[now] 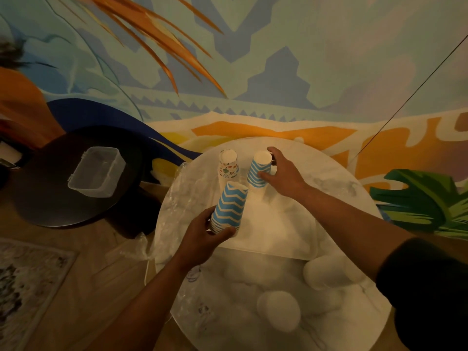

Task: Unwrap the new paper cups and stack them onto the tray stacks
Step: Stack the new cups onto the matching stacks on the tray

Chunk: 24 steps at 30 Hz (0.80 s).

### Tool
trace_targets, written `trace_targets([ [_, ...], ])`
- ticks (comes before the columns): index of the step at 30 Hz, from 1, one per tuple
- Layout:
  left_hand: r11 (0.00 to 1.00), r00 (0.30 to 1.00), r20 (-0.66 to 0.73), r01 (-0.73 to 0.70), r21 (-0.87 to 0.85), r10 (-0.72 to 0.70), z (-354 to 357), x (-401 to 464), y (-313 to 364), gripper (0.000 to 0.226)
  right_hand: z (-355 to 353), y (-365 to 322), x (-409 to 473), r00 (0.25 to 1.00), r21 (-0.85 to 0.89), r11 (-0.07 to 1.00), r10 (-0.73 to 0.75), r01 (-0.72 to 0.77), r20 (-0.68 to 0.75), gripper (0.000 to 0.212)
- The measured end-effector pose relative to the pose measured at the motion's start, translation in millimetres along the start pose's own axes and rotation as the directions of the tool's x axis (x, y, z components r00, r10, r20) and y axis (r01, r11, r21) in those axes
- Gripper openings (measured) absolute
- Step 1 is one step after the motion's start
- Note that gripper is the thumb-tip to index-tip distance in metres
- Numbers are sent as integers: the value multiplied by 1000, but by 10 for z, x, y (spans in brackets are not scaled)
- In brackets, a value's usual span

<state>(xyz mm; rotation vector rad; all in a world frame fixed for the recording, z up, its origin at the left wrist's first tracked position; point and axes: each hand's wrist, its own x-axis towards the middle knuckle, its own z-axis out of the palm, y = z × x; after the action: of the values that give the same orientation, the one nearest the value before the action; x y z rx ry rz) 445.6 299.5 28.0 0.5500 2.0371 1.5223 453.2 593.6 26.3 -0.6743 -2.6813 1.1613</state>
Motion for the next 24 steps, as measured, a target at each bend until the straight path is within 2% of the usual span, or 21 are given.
trace_targets([
  [6, 1000, 1000, 11, 15, -19, -15, 10, 11, 11, 54, 49, 55, 14, 998, -59, 998, 37, -35, 44, 90],
  [8, 1000, 1000, 18, 13, -16, -13, 6, 14, 27, 55, 3, -12, -28, 1000, -86, 996, 12, -12, 9, 89],
  [11, 1000, 1000, 16, -2, -17, 2, 4, 24, 39, 56, -88, -224, -197, 990, -83, 993, -97, 89, -106, 74],
  [14, 1000, 1000, 11, -20, -9, 20, 12, 36, 71, 55, -138, -465, -459, 967, 53, 981, -174, 187, -186, 54],
  [16, 999, 999, 13, -33, -6, 33, 20, 51, 108, 55, -138, -591, -635, 983, 235, 959, -130, 157, -128, 52],
  [18, 999, 999, 24, -41, -2, 41, 29, 66, 128, 54, -107, -663, -799, 998, 377, 925, -57, 39, 35, 65],
  [20, 999, 998, 46, -50, -1, 50, 42, 69, 125, 56, -41, -657, -946, 985, 448, 892, -14, -66, 173, 78],
  [22, 999, 997, 67, -45, -10, 45, 62, 66, 106, 59, 26, -626, -1062, 976, 490, 865, -6, -105, 220, 73],
  [24, 999, 995, 86, -40, -6, 40, 79, 56, 85, 61, 71, -591, -1123, 979, 493, 864, 2, -105, 204, 66],
])
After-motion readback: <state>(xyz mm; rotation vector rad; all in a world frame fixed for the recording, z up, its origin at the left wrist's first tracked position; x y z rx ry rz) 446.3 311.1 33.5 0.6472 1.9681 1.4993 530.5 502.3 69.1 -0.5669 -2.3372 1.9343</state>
